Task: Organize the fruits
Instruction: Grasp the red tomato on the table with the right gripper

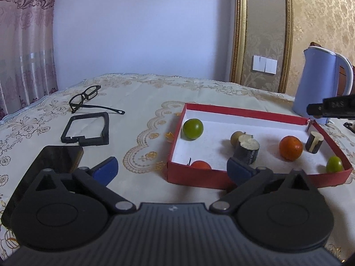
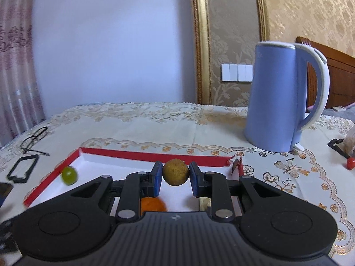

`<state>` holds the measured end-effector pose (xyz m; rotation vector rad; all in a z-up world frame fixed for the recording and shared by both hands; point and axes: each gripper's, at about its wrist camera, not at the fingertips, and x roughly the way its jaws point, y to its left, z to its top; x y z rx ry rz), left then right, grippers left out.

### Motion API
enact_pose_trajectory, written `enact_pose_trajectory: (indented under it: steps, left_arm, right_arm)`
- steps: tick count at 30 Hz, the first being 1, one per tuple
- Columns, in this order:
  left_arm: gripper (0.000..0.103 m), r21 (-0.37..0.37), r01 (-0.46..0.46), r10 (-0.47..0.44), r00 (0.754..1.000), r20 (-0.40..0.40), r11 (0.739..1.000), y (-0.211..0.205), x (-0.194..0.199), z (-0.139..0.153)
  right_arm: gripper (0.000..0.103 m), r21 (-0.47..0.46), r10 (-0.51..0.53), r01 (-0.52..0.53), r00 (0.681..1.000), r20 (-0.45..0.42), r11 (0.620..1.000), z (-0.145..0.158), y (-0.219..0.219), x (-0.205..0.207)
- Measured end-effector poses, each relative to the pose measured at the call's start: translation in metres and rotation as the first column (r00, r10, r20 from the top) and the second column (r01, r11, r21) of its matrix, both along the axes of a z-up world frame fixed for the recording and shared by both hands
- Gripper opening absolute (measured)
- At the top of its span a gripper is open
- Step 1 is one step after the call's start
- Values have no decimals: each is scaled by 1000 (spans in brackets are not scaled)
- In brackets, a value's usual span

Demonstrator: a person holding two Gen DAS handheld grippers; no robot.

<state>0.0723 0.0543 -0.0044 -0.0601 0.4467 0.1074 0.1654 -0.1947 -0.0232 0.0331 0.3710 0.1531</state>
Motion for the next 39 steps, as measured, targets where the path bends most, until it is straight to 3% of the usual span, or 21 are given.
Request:
enact_pose_trajectory:
  steps: [2, 5, 9, 12, 18, 28, 31, 34, 35, 39]
  left_arm:
    - [103, -5, 2, -2, 1000, -4, 1000, 1, 0, 0]
    - [103, -1, -7, 7, 1000, 3, 1000, 3, -2, 1]
    - [103, -4, -44, 44, 999, 24, 999, 11, -8, 3]
    - [103, -29, -56, 57, 998, 38, 998, 19, -14, 6]
    - [103, -53, -42, 44, 998, 37, 998, 23, -21, 7]
    - [103, 27, -16, 16, 1000, 6, 999, 6, -24, 0]
    - [103, 20, 3, -3, 1000, 8, 1000, 7, -24, -1]
    - [103, 2, 7, -7, 1000, 20, 1000, 9, -26, -1]
    - [103, -1, 6, -6, 1000, 21, 1000, 10, -26, -1]
    - [103, -19, 7, -6, 1000, 29, 1000, 13, -26, -2]
  right_arm:
    - [26, 9, -25, 25, 1000, -3, 1000, -2, -1, 12]
    - [37, 7, -77, 77, 996, -51, 997, -6, -3, 24]
    - [49, -50, -28, 25, 998, -59, 998, -11, -2, -8]
    - [49, -95, 31, -35, 999, -39, 995, -18, 0, -49]
    - [49, -24, 136, -137, 991, -16, 990, -38, 2, -115]
    - [49, -101, 205, -211, 977, -68, 972, -54, 27, -122]
    - [49, -114, 217, -227, 972, -90, 967, -55, 30, -115]
    - [40, -117, 221, -234, 968, -117, 965, -56, 31, -108]
    - [33, -119, 225, -239, 966, -125, 964, -57, 31, -106]
    - [25, -146, 221, -241, 965, -141, 959, -61, 35, -101]
